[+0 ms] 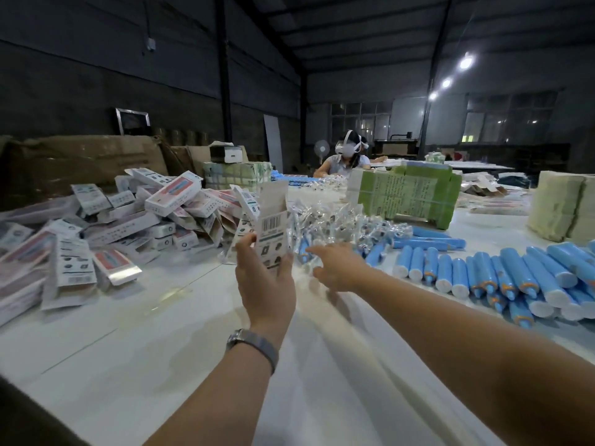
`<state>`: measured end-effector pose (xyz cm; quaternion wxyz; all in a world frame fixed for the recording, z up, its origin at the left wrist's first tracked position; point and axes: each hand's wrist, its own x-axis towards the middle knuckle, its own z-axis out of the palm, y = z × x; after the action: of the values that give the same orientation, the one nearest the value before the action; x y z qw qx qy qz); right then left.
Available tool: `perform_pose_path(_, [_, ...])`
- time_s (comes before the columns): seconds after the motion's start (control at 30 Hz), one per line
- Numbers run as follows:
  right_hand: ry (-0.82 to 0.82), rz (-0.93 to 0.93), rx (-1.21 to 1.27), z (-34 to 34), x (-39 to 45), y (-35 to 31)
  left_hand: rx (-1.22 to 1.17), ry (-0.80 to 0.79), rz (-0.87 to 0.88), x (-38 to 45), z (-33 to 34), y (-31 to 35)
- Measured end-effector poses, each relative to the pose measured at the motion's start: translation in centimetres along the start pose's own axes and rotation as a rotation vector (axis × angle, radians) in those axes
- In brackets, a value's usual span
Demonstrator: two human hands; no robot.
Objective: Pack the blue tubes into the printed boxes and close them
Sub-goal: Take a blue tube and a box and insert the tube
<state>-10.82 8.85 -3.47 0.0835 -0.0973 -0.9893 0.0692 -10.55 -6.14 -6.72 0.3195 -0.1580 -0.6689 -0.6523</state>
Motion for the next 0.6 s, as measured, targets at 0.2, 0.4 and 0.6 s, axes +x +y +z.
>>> perform_pose_path(0.2, [0.024,0.042,-0.187,1.6,2.9,-1.7,0.049,-0.039,0.098,-0.2,0.1,-0.2])
perform_pose_path(0.4, [0.093,0.059,-0.043,1.0,1.0,-0.9,0.053,-0.108,0.114,-0.4,0.2,-0.4])
perform_pose_path(0.6, [0.114,0.155,0.176,-0.7,-2.0,0.6,-0.017,-0.200,0.087,-0.9,0.2,-0.1])
